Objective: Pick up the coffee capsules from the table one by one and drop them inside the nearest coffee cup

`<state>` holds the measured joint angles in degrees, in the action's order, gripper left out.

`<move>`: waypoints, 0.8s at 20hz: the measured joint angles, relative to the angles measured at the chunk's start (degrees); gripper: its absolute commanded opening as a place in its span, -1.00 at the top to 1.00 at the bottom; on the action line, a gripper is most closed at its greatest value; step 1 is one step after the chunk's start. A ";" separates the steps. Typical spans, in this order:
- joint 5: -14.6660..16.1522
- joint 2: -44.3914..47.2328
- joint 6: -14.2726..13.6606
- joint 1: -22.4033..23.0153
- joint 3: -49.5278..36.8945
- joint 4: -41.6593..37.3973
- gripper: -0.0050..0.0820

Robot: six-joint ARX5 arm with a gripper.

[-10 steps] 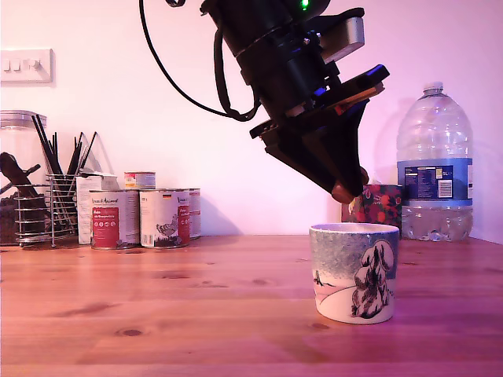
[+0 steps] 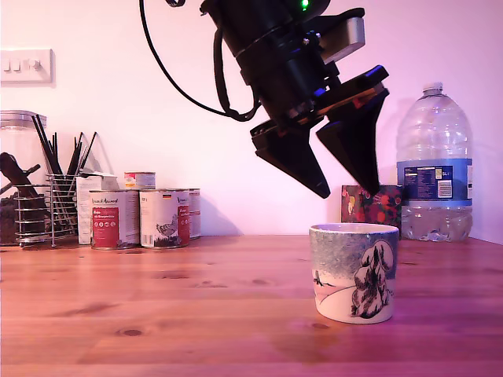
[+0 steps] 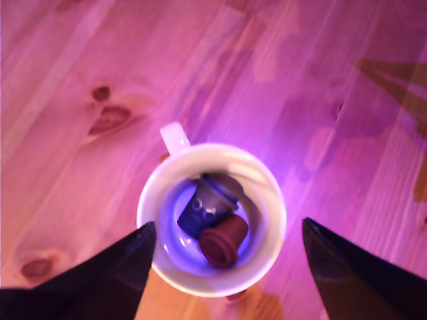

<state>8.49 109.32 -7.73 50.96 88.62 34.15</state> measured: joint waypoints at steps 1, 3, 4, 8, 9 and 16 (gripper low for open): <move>0.02 0.00 0.00 0.00 0.00 -0.42 0.23; 0.07 0.00 -0.02 0.00 0.00 -1.77 0.77; 0.07 0.00 0.00 0.00 -0.02 -2.84 0.93; 0.13 -3.04 0.48 -0.02 -5.68 -12.24 0.94; 0.15 -5.16 1.36 -0.17 -8.59 -14.49 0.94; -2.49 -22.60 4.50 -4.66 -25.81 -27.65 0.94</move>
<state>6.00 86.72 -3.22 46.30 62.81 6.50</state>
